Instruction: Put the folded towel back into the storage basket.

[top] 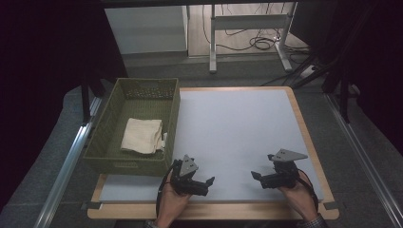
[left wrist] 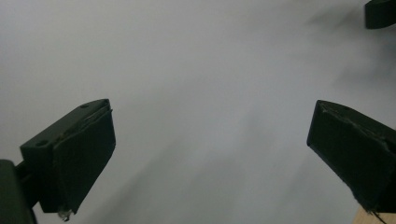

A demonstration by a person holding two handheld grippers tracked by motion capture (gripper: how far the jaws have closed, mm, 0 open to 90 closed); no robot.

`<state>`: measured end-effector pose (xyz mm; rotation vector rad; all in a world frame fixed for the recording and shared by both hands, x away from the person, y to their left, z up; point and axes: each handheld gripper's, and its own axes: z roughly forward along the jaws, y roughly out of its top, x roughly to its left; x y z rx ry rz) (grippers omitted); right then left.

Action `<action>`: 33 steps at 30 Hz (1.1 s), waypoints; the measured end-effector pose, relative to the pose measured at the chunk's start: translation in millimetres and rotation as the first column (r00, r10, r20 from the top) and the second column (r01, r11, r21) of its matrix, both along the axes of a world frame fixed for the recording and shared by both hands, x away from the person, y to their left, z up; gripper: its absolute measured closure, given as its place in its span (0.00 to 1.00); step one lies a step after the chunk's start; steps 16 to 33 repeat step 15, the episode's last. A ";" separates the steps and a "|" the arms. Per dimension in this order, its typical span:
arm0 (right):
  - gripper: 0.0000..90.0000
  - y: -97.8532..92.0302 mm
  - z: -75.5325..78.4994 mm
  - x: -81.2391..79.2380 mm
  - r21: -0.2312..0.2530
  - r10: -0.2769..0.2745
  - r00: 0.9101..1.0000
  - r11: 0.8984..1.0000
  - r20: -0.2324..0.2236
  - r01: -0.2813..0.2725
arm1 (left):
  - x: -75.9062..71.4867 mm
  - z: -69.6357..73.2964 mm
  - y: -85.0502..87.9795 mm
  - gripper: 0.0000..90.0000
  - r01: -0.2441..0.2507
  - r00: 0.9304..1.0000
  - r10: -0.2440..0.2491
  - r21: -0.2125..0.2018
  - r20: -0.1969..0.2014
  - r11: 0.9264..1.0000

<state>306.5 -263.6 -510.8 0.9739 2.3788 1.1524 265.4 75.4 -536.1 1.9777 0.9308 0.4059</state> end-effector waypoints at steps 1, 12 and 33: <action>0.05 -1.6 -2.3 -1.4 -0.001 -0.004 1.000 1.000 -0.003 0.004 | -0.7 -3.0 0.8 0.01 -0.005 1.000 0.005 0.004 -0.005 1.000; 0.03 -5.2 -27.7 -11.5 -0.048 -0.026 1.000 0.999 -0.009 0.025 | 0.9 -14.0 -8.3 0.04 0.013 0.998 -0.003 0.147 -0.068 0.989; 0.03 -3.6 -29.1 -13.6 -0.063 -0.030 1.000 0.998 0.008 0.031 | 2.2 -14.6 -6.1 0.05 0.011 0.996 0.000 0.128 -0.086 0.992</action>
